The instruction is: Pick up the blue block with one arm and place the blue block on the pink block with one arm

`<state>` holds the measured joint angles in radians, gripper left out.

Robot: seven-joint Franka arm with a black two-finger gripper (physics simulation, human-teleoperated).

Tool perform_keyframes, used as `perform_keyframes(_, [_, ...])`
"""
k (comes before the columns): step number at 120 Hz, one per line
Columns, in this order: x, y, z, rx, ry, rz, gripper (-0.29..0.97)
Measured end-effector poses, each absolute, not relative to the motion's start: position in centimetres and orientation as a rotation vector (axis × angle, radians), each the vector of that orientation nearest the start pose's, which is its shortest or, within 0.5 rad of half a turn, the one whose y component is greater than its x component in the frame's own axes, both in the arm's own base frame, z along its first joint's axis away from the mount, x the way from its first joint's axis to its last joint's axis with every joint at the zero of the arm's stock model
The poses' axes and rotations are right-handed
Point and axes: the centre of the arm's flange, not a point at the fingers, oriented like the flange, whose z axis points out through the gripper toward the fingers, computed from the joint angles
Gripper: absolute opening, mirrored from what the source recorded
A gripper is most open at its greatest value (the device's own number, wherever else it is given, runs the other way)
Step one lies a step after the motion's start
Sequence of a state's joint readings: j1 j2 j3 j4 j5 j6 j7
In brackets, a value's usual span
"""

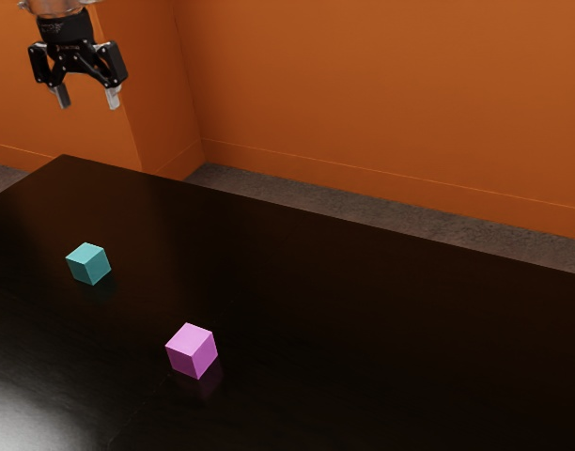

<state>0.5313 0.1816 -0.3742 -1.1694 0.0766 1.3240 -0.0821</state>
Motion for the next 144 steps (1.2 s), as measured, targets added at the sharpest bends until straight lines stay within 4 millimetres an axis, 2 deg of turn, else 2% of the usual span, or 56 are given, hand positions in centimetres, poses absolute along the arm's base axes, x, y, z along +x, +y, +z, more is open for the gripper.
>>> perform_keyframes(16, [56.2,12.5,69.3,-3.105,-0.417,0.018,0.68])
perform_keyframes(17, [56.0,12.5,69.7,-3.104,-0.417,0.004,0.68])
perform_keyframes(23, [53.4,11.2,75.9,-3.075,-0.415,-0.191,0.68])
perform_keyframes(27, [51.6,9.9,79.1,-3.056,-0.404,-0.287,0.68])
perform_keyframes(32, [49.5,8.4,81.8,-3.043,-0.386,-0.359,0.68])
perform_keyframes(36, [48.5,7.1,83.0,-3.041,-0.364,-0.386,0.68])
perform_keyframes(45, [47.8,4.4,83.8,-3.053,-0.293,-0.394,0.68])
perform_keyframes(66, [48.2,-2.0,83.0,-3.101,-0.088,-0.351,0.68])
perform_keyframes(74, [48.8,-4.2,80.7,-3.113,-0.020,-0.256,0.68])
perform_keyframes(80, [47.9,-5.3,79.9,-3.095,-0.003,-0.213,0.68])
perform_keyframes(84, [46.9,-5.1,78.5,-3.072,-0.039,-0.164,0.68])
perform_keyframes(90, [45.3,-2.2,75.3,-3.026,-0.189,-0.089,0.68])
perform_keyframes(97, [42.9,1.0,68.8,-3.013,-0.345,0.046,0.68])
perform_keyframes(101, [40.8,4.4,64.3,-3.037,-0.481,0.155,0.68])
perform_keyframes(107, [38.1,8.3,59.1,-3.066,-0.647,0.267,0.68])
perform_keyframes(111, [36.6,10.2,56.4,-3.080,-0.735,0.315,0.68])
perform_keyframes(116, [35.8,11.9,54.3,-3.083,-0.772,0.320,0.68])
perform_keyframes(124, [36.4,13.9,51.9,-3.073,-0.668,0.282,0.68])
perform_keyframes(137, [39.8,16.9,47.2,-3.052,-0.309,0.235,0.68])
perform_keyframes(144, [41.9,18.8,43.8,-3.046,-0.127,0.214,0.68])
